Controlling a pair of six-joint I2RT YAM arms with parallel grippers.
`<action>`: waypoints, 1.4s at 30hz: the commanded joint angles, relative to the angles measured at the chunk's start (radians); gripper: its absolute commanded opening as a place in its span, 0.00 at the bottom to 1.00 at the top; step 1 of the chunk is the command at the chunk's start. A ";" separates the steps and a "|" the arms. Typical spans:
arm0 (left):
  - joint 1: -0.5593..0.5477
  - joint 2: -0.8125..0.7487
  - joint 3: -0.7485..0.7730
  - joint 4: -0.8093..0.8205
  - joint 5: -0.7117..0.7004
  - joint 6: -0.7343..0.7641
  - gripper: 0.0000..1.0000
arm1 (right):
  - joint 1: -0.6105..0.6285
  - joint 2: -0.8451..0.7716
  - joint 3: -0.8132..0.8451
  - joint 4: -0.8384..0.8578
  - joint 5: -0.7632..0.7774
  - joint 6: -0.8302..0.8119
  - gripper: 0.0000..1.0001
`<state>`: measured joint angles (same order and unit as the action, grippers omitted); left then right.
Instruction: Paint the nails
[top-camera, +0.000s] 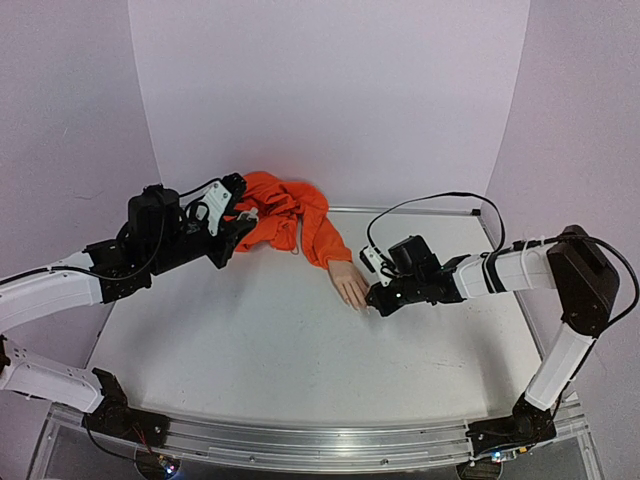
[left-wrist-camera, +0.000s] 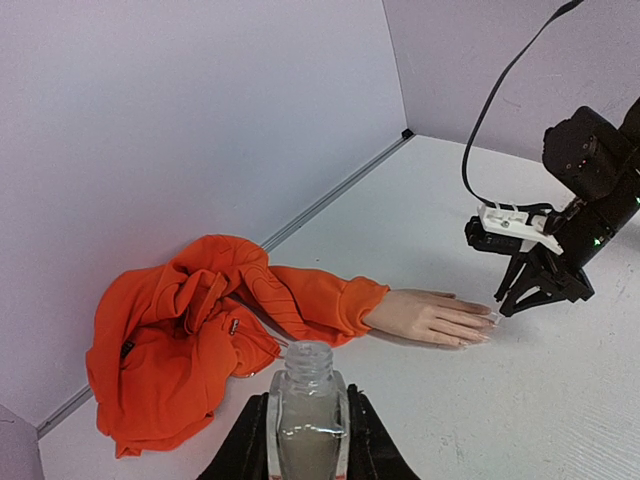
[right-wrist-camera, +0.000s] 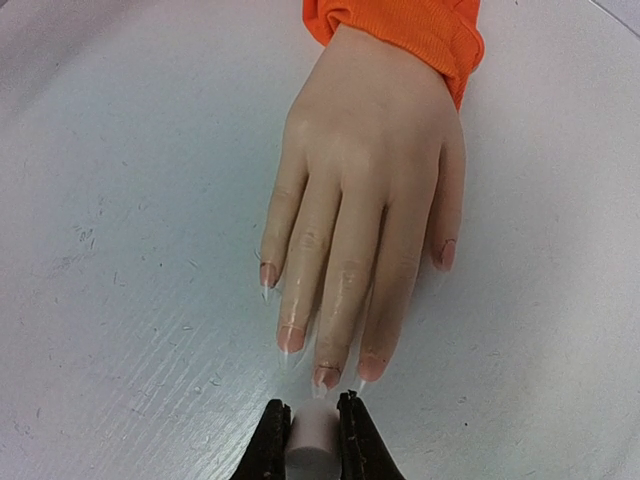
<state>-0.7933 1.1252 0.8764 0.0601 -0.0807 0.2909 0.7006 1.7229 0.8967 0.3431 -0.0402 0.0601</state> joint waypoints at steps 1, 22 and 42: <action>0.006 -0.025 0.013 0.062 0.006 0.005 0.00 | -0.005 0.000 0.035 0.022 0.005 0.009 0.00; 0.008 -0.027 0.009 0.064 0.016 -0.005 0.00 | -0.005 0.013 0.037 0.033 0.025 0.015 0.00; 0.010 -0.037 0.006 0.067 0.019 -0.008 0.00 | -0.005 0.030 0.041 0.030 0.040 0.020 0.00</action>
<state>-0.7906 1.1252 0.8757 0.0624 -0.0727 0.2886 0.7006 1.7363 0.8970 0.3687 -0.0132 0.0723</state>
